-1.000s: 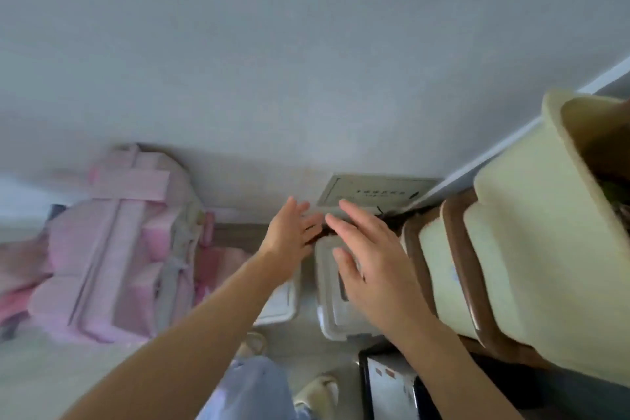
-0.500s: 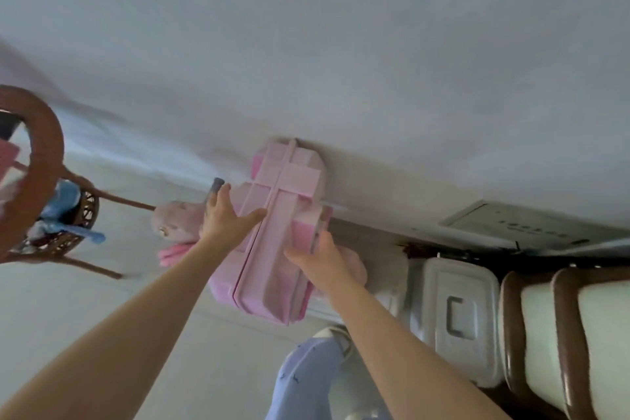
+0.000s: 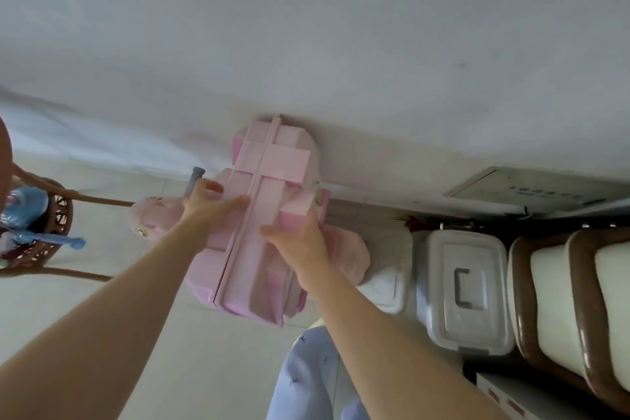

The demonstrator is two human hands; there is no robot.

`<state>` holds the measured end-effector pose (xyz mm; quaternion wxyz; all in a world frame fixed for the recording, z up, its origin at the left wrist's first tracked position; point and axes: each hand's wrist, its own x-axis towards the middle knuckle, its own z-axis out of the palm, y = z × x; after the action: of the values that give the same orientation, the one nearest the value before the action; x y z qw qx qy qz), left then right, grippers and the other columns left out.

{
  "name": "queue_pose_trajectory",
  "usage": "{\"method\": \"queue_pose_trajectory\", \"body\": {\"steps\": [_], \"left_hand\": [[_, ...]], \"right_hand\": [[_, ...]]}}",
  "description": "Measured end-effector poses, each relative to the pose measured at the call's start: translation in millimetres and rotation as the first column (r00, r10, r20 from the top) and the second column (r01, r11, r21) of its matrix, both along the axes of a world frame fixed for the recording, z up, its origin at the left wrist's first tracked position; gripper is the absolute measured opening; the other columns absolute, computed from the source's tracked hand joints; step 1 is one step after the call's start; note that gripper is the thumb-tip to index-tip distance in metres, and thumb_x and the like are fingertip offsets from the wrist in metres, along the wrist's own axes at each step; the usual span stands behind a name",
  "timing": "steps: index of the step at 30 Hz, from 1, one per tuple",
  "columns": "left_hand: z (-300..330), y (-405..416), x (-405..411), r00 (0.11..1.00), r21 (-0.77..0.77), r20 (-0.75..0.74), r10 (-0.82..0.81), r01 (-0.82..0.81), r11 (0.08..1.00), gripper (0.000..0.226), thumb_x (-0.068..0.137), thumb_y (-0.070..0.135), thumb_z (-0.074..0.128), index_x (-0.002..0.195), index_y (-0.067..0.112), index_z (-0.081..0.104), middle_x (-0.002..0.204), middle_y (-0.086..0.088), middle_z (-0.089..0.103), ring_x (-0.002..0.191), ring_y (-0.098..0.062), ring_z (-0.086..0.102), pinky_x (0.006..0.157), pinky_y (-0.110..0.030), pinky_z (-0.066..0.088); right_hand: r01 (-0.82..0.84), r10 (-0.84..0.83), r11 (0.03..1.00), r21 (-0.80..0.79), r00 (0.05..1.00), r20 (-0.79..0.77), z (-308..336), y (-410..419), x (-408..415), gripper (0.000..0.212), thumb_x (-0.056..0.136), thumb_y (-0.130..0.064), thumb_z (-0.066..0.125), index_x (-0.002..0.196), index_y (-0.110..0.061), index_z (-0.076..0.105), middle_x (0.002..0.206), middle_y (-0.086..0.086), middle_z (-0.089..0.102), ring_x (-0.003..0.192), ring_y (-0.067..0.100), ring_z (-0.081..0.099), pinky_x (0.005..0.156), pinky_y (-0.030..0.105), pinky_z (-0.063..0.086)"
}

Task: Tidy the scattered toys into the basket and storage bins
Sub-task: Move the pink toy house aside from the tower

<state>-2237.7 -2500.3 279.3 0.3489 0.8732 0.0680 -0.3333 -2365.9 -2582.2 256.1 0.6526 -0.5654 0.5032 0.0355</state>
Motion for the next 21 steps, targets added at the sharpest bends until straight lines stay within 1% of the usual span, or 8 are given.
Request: {"method": "queue_pose_trajectory", "body": {"steps": [3,6,8,11,13,16,19,21], "left_hand": [[7,-5,-31,0.997,0.009,0.078,0.016,-0.016,1.000,0.087,0.043,0.042,0.078,0.120,0.032,0.038,0.130,-0.009,0.041,0.116,-0.033,0.048,0.097,-0.052,0.043],[24,-20,-65,0.994,-0.053,0.099,0.042,-0.037,0.998,0.108,0.049,0.039,0.081,0.141,0.022,0.027,0.134,-0.010,0.043,0.122,-0.033,0.045,0.102,-0.055,0.038],[40,-37,-93,0.996,-0.037,0.090,-0.024,0.027,0.999,0.101,0.056,0.039,0.082,0.141,0.015,0.032,0.132,-0.011,0.047,0.122,-0.034,0.045,0.101,-0.055,0.039],[75,-60,-136,0.986,-0.039,0.133,-0.101,0.107,0.993,0.096,0.039,0.057,0.070,0.127,0.021,0.052,0.116,-0.010,0.057,0.111,-0.036,0.051,0.090,-0.055,0.047],[99,-74,-162,0.976,-0.069,0.157,-0.152,0.164,0.984,0.084,0.037,0.058,0.065,0.113,0.023,0.060,0.107,-0.010,0.061,0.104,-0.035,0.055,0.086,-0.053,0.050],[126,-92,-193,0.967,-0.182,0.175,-0.187,0.218,0.959,0.031,0.061,0.030,0.079,0.082,0.024,0.058,0.096,-0.013,0.063,0.090,-0.034,0.060,0.074,-0.044,0.053],[137,-103,-216,0.963,-0.264,0.178,-0.205,0.247,0.932,0.028,0.072,0.011,0.075,0.070,0.029,0.054,0.084,-0.010,0.065,0.081,-0.031,0.061,0.073,-0.042,0.054],[138,-111,-231,0.968,-0.312,0.143,-0.208,0.244,0.918,0.022,0.073,0.008,0.074,0.076,0.023,0.058,0.078,-0.003,0.063,0.074,-0.026,0.060,0.070,-0.036,0.052]], "right_hand": [[0.034,-0.036,0.999,-0.022,0.997,-0.065,18,-15,-27,0.083,0.068,-0.029,0.080,0.133,-0.006,0.033,0.120,0.005,0.058,0.102,0.021,0.058,0.083,0.026,0.045],[0.117,-0.116,0.993,0.016,0.991,-0.060,37,-37,-76,0.057,0.067,-0.031,0.081,0.107,-0.018,0.044,0.110,-0.001,0.060,0.094,0.016,0.059,0.083,0.030,0.049],[0.206,-0.204,0.977,0.051,0.978,-0.041,50,-49,-111,0.053,0.066,-0.030,0.082,0.101,-0.023,0.044,0.101,-0.003,0.061,0.090,0.015,0.060,0.086,0.035,0.051],[0.291,-0.289,0.954,0.077,0.957,-0.038,66,-62,-153,0.057,0.063,-0.034,0.083,0.104,-0.024,0.045,0.098,-0.006,0.060,0.093,0.016,0.061,0.090,0.041,0.051],[0.316,-0.315,0.944,0.092,0.949,-0.025,78,-70,-179,0.053,0.062,-0.036,0.083,0.098,-0.030,0.045,0.099,-0.006,0.061,0.096,0.018,0.061,0.092,0.044,0.050],[0.355,-0.363,0.923,0.146,0.932,0.029,95,-80,-213,0.057,0.065,-0.030,0.083,0.109,-0.024,0.047,0.106,-0.001,0.061,0.098,0.018,0.061,0.092,0.042,0.050],[0.389,-0.400,0.911,0.137,0.913,0.073,109,-92,-243,0.060,0.066,-0.026,0.082,0.114,-0.023,0.045,0.110,0.001,0.061,0.100,0.018,0.061,0.092,0.040,0.050],[0.393,-0.399,0.916,0.085,0.914,0.072,115,-102,-263,0.052,0.068,-0.025,0.081,0.107,-0.027,0.046,0.106,-0.003,0.061,0.098,0.016,0.061,0.091,0.038,0.050]]}}
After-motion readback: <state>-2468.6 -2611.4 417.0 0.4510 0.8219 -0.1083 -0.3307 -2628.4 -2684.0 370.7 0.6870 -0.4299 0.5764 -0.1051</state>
